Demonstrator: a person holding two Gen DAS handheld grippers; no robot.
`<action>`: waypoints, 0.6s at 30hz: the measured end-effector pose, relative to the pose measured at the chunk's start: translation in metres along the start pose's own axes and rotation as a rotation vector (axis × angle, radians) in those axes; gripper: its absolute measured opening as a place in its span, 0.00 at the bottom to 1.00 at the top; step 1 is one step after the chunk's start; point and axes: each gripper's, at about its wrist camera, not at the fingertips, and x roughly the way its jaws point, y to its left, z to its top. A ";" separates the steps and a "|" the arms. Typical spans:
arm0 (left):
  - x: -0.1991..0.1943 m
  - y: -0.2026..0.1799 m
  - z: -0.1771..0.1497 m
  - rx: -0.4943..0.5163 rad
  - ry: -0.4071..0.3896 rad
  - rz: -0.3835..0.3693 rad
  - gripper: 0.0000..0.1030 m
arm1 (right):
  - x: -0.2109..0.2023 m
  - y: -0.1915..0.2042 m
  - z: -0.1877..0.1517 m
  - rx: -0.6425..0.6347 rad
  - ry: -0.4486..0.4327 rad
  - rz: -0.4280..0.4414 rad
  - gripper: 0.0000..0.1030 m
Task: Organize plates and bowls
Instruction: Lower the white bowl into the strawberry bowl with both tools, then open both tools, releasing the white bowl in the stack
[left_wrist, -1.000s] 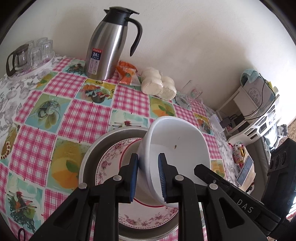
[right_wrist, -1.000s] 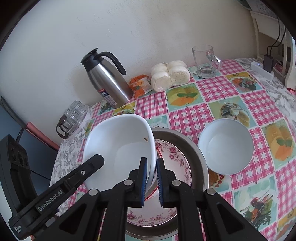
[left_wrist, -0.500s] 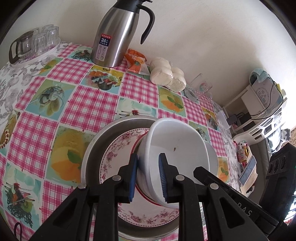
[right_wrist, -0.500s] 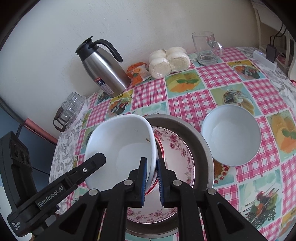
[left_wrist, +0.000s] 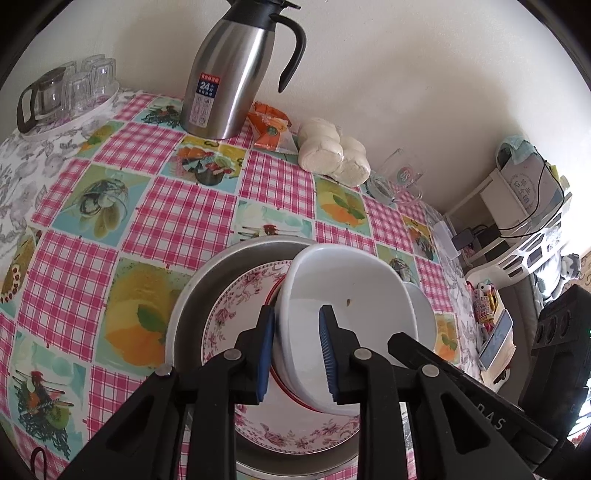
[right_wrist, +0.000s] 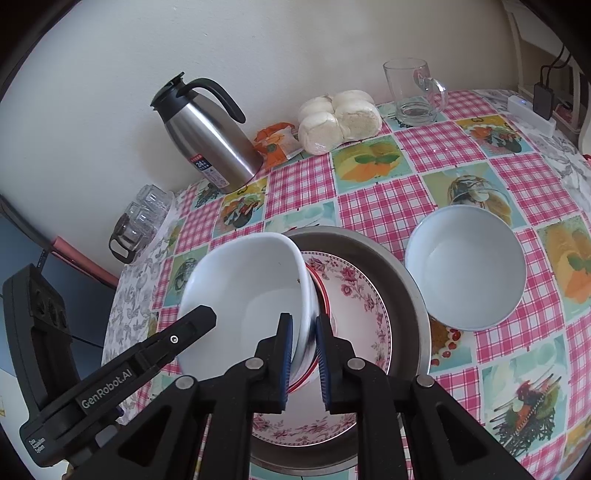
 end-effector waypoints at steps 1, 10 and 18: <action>-0.001 0.000 0.000 -0.002 -0.002 -0.003 0.24 | 0.000 0.001 0.000 -0.003 -0.001 -0.002 0.15; -0.007 0.001 0.002 -0.012 -0.018 -0.017 0.26 | -0.008 0.002 0.001 -0.009 -0.029 0.015 0.15; -0.008 0.001 0.002 -0.013 -0.024 -0.025 0.27 | -0.009 -0.001 0.001 -0.004 -0.036 0.027 0.15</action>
